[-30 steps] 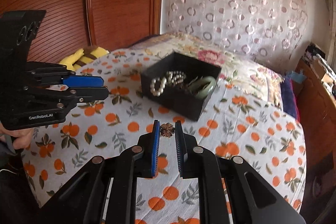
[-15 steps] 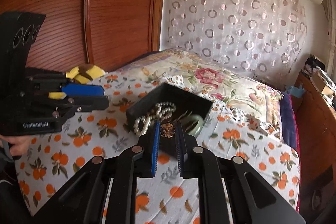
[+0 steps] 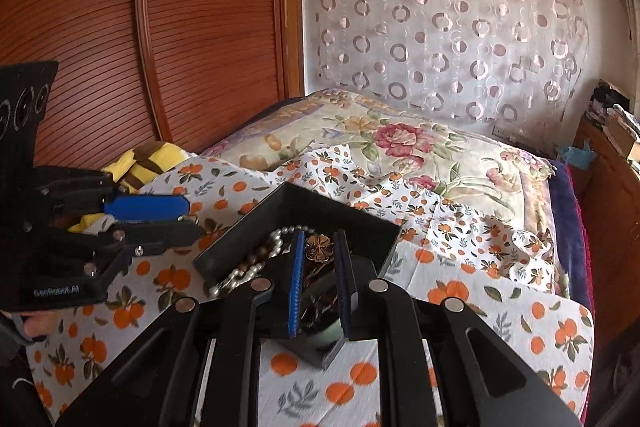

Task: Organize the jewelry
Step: 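Carry the ring and brooch into the black box and open both tools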

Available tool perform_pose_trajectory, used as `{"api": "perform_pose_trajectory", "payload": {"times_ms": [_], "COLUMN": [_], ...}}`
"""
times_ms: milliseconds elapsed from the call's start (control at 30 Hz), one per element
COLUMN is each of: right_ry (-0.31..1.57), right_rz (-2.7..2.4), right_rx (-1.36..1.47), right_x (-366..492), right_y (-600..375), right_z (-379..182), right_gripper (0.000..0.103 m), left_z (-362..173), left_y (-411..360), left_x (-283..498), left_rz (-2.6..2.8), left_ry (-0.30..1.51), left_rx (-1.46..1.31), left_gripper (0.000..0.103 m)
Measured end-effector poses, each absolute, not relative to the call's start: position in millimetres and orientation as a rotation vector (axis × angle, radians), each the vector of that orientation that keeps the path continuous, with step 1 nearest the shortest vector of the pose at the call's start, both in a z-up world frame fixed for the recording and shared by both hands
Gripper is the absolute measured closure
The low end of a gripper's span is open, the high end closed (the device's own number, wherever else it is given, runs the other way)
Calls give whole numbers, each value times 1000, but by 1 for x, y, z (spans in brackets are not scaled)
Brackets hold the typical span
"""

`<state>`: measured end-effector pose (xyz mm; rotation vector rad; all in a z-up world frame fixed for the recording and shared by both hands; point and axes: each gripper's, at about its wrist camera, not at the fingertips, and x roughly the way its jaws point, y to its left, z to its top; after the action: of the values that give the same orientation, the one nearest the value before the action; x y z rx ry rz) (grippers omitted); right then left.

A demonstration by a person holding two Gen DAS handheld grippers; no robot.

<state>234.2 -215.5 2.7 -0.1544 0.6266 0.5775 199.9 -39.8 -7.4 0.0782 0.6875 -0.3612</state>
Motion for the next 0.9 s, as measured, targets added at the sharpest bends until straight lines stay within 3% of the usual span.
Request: {"api": "perform_pose_trajectory", "payload": {"times_ms": [167, 300, 900], "right_ry": [641, 651, 660], "right_rz": [580, 573, 511], "right_rx": [-134, -127, -101], "right_x": [256, 266, 258], "right_y": [-212, -213, -241], "right_z": [1, 0, -4], "right_gripper": [85, 71, 69], "left_z": [-11, -11, -8], "left_y": [-41, -42, -60], "left_x": [211, 219, 262], "left_rz": [-361, -357, -349], "left_ry": [701, 703, 699], "left_rx": [79, 84, 103], "left_gripper": [81, 81, 78]}}
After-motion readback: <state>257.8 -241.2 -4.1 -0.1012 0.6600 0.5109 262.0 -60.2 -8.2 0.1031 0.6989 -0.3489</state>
